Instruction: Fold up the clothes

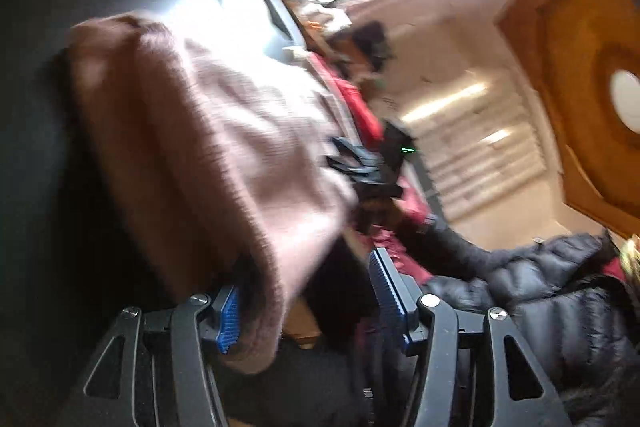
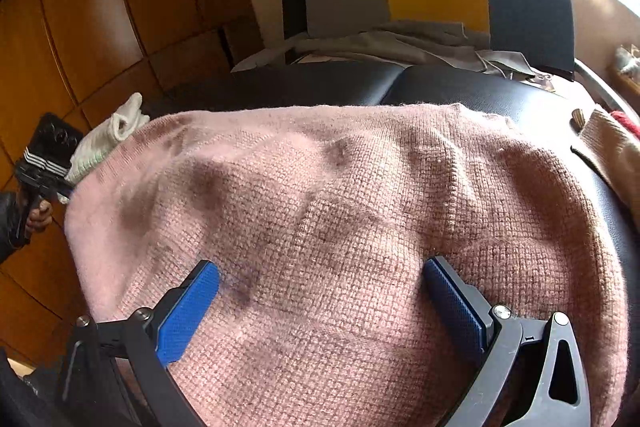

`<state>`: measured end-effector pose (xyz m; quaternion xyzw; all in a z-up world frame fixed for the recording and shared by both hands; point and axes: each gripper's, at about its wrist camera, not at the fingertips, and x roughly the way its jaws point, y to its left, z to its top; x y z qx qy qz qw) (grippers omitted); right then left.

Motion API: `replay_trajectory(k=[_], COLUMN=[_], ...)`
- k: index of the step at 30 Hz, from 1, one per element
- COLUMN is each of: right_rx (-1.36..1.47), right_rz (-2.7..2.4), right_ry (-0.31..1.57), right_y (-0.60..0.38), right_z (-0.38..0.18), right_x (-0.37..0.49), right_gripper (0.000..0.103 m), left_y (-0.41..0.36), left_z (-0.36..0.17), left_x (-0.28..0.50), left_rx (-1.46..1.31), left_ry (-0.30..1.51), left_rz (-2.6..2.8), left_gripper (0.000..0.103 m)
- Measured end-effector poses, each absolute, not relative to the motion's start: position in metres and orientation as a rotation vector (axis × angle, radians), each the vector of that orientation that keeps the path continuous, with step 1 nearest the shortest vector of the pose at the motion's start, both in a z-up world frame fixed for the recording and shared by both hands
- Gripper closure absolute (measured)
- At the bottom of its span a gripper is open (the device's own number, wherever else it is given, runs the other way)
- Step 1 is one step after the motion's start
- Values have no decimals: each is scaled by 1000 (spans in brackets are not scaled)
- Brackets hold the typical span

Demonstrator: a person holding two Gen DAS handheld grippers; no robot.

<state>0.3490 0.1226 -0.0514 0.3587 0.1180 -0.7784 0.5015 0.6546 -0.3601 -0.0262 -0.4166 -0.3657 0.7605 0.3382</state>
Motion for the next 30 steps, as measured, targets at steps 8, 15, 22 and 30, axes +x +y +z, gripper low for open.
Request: replay_trajectory(k=[8, 15, 22, 30], right_rx=[865, 858, 858, 845], right_rz=[-1884, -1885, -1897, -1904], right_ry=[310, 347, 367, 361], right_y=[119, 114, 111, 113], right_z=[-52, -53, -54, -55], right_x=[348, 349, 351, 354], right_gripper=[0, 0, 0, 0], left_y=[-354, -379, -383, -334], left_z=[-43, -45, -19, -32], left_x=[682, 710, 697, 612], left_rx=[-1509, -1630, -1398, -1419], left_ry=[-693, -691, -831, -830], left_rz=[1827, 1929, 2123, 2156], left_gripper=[51, 51, 48, 48])
